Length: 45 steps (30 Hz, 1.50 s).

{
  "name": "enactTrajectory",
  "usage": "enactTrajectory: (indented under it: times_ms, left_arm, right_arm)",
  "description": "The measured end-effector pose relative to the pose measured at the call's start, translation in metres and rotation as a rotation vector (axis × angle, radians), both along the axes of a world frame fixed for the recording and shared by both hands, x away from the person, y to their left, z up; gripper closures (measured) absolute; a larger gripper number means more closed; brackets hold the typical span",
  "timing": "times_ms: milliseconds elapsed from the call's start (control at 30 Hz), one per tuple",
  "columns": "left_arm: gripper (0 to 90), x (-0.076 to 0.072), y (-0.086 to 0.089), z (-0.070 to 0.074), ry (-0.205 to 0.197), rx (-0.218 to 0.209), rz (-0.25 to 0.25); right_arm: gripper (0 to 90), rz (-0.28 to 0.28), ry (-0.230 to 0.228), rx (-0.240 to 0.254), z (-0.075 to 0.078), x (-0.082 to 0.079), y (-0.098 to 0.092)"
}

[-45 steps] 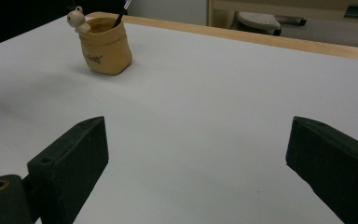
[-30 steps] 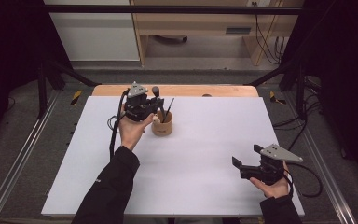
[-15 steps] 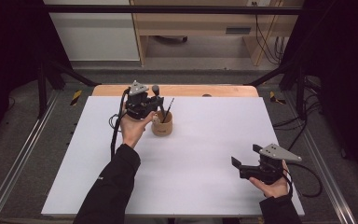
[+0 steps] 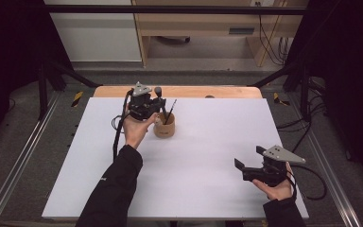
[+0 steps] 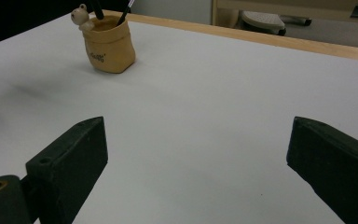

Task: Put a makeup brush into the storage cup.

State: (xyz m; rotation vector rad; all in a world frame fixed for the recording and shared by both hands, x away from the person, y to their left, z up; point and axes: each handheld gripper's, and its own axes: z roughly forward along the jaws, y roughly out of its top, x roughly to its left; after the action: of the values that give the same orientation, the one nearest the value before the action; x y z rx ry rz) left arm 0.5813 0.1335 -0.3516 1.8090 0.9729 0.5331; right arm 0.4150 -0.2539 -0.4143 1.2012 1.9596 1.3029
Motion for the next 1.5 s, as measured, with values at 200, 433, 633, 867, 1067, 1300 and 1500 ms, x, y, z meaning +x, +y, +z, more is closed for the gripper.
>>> enactTrajectory:
  times_ms: [200,433,633,867,1067,1300,1500]
  left_arm:
    - [77.3,0.001,-0.003,-0.008,0.009,0.028,-0.003]
    - [77.3,0.002,-0.002,-0.016,0.026,0.036,0.003]
    - [77.3,0.003,-0.002,-0.023,0.040,0.044,0.002]
    - [77.2,0.003,-0.005,-0.031,0.062,0.064,-0.006]
    - [77.1,0.003,-0.008,-0.037,0.081,0.081,-0.014]
    - [76.9,0.003,-0.009,-0.041,0.104,0.099,-0.020]
    - [76.8,0.002,-0.008,-0.044,0.114,0.106,-0.024]
  right_arm:
    - [5.8,0.002,-0.002,0.005,0.000,0.000,0.000]
    - [5.9,0.010,-0.003,0.001,0.000,0.000,0.001]
    - [5.9,0.011,-0.003,0.003,0.000,0.000,0.001]
    - [5.9,0.009,-0.003,0.005,0.000,0.000,0.001]
    - [5.9,0.011,-0.002,0.003,0.000,0.000,0.001]
    - [6.0,0.008,-0.002,0.004,0.000,0.000,0.002]
    - [6.0,0.011,-0.003,0.002,-0.001,0.000,0.003]
